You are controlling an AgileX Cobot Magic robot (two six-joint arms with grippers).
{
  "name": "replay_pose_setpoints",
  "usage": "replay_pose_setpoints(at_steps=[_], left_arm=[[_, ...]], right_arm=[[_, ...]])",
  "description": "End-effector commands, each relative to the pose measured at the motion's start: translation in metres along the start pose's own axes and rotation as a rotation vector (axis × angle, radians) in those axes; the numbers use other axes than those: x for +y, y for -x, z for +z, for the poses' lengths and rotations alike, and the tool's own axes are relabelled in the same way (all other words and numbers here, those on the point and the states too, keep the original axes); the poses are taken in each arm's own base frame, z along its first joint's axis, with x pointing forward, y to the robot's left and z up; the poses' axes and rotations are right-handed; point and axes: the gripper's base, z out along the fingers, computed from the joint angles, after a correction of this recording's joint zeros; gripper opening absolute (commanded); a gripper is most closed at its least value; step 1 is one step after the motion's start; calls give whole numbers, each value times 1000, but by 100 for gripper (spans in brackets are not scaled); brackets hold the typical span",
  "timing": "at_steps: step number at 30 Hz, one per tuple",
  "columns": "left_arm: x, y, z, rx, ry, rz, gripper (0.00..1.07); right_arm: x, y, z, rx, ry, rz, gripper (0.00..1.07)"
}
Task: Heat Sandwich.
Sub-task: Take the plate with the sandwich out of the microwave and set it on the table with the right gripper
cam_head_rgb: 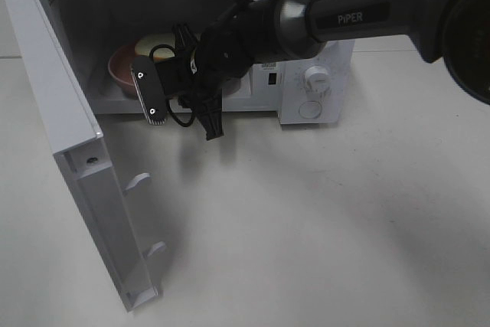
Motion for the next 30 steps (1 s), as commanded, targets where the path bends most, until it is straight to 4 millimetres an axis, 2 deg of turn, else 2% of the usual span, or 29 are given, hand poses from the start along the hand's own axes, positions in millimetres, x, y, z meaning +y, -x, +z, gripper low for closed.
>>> replay_pose_setpoints(at_steps=[1, 14, 17, 23, 30], left_arm=[[0, -2, -2, -26, 6, 1, 101], [0, -2, -2, -26, 6, 1, 101], [0, -2, -2, -26, 6, 1, 101], [0, -2, -2, -26, 6, 1, 101], [0, -2, -2, -26, 6, 1, 101]], right_arm=[[-7, 1, -11, -19, -57, -45, 0], [11, -3, -33, -31, -50, -81, 1], [12, -4, -44, -44, -74, -93, 1], [15, -11, -54, -44, -82, -93, 1], [26, -13, -75, -62, -92, -96, 1]])
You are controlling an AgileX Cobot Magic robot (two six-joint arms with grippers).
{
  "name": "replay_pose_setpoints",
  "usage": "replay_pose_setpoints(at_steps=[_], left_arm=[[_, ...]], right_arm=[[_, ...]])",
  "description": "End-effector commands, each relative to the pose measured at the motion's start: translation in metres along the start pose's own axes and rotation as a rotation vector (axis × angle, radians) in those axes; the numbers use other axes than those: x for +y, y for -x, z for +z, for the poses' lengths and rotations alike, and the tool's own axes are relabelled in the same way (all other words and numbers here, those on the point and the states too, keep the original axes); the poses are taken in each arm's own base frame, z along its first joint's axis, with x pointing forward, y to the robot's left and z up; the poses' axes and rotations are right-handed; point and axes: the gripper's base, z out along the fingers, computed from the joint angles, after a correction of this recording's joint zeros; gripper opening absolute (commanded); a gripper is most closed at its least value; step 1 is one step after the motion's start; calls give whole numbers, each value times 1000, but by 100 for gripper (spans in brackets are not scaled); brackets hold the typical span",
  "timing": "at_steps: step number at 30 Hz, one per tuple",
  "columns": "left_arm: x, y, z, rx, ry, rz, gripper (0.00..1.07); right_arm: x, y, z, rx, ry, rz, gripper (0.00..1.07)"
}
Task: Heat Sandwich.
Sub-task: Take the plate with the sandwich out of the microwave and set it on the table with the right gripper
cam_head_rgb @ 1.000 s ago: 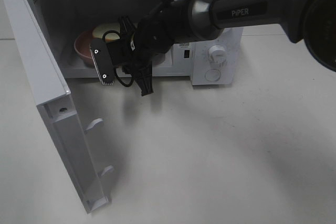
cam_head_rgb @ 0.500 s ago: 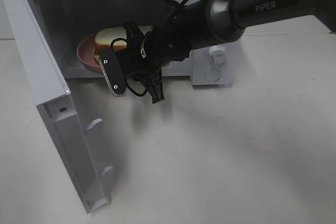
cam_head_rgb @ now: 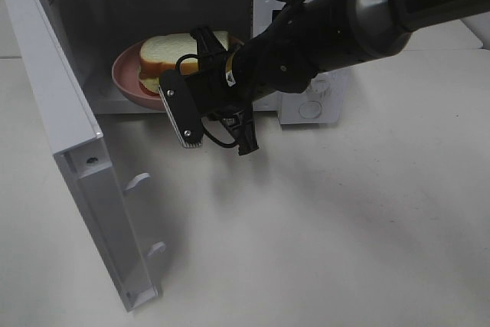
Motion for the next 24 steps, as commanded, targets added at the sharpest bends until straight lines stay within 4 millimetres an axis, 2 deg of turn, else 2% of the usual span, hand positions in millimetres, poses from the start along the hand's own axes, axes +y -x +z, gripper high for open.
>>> replay_pose_setpoints(at_steps=[1, 7, 15, 20, 24], left_arm=[[0, -2, -2, -26, 6, 1, 101], [0, -2, -2, -26, 6, 1, 101], [0, -2, -2, -26, 6, 1, 101], [0, -2, -2, -26, 6, 1, 101], [0, -2, -2, -26, 6, 1, 101]], right_arm=[[-6, -1, -14, -20, -59, -11, 1], [1, -1, -27, -29, -65, -11, 1], [18, 1, -53, -77, -114, -23, 1], [24, 0, -60, -89, -124, -30, 1], [33, 0, -75, -106, -146, -81, 1]])
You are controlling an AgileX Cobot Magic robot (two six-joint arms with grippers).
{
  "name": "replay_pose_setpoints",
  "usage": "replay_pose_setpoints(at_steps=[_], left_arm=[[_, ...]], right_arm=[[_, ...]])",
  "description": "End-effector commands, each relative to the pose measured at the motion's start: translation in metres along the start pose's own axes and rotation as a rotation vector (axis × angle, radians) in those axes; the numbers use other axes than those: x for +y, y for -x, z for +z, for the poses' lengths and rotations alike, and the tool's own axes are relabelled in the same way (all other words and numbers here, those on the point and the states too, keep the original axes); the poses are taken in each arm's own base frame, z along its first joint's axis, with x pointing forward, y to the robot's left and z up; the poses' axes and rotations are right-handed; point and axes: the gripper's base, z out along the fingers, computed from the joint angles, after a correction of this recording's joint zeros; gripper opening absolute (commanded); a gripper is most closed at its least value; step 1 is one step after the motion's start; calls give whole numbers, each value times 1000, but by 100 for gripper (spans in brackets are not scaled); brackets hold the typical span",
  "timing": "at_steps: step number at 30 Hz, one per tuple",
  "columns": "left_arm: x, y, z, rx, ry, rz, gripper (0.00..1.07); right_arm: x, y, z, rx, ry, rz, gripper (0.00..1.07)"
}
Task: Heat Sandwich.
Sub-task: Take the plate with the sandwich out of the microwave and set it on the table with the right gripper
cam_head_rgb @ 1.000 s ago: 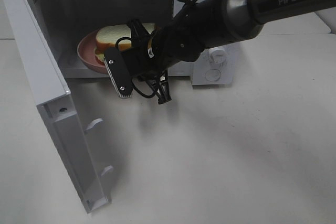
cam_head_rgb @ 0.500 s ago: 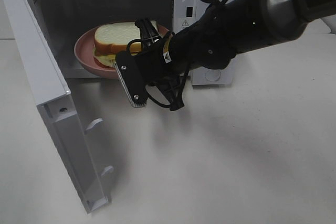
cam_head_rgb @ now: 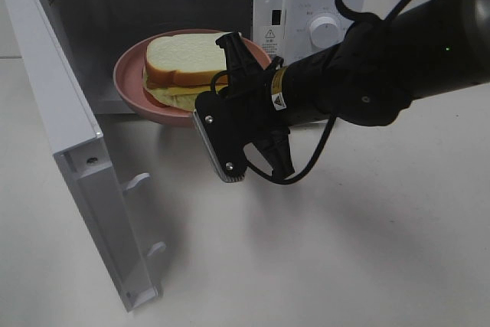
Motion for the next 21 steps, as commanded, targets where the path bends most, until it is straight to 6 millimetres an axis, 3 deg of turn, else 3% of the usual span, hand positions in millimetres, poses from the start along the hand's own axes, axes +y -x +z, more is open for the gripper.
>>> replay_pose_setpoints(at_steps=[1, 21], left_arm=[[0, -2, -2, -26, 6, 1, 101], [0, -2, -2, -26, 6, 1, 101]], right_arm=[[-9, 2, -12, -26, -76, -29, 1], [9, 0, -59, -10, -73, -39, 1]])
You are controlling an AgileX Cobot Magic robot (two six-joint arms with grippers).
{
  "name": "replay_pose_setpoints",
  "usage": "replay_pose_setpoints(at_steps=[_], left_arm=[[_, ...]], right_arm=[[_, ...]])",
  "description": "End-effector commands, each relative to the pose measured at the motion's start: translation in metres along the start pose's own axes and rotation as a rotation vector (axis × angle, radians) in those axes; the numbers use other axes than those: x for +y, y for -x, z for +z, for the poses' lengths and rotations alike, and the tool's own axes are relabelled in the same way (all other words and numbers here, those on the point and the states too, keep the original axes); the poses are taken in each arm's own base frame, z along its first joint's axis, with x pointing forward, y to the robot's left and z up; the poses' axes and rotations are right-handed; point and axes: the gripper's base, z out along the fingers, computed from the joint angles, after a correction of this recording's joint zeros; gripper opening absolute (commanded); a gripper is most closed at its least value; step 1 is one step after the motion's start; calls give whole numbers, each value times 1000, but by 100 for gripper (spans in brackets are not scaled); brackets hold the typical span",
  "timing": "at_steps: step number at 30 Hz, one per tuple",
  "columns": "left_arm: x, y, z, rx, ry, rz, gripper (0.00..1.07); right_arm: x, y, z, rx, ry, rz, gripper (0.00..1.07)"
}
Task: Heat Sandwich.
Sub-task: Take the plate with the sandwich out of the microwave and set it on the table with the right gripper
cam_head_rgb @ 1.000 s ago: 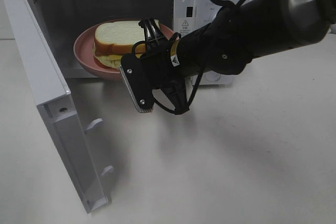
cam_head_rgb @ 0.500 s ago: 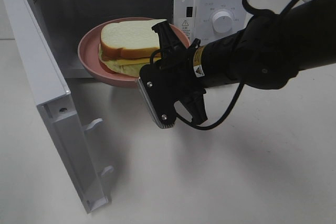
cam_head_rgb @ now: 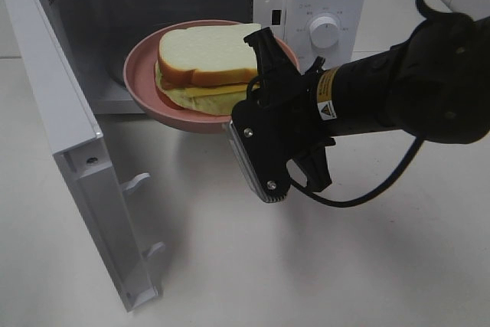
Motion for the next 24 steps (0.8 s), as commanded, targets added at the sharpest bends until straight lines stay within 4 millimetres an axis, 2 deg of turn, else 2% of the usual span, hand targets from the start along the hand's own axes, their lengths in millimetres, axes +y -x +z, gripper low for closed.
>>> replay_pose_setpoints(at_steps=[1, 24], left_arm=[[0, -2, -2, -26, 6, 1, 101], [0, -2, -2, -26, 6, 1, 101]], right_arm=[[-3, -1, -18, 7, -29, -10, 1], [27, -7, -95, 85, -19, -1, 2]])
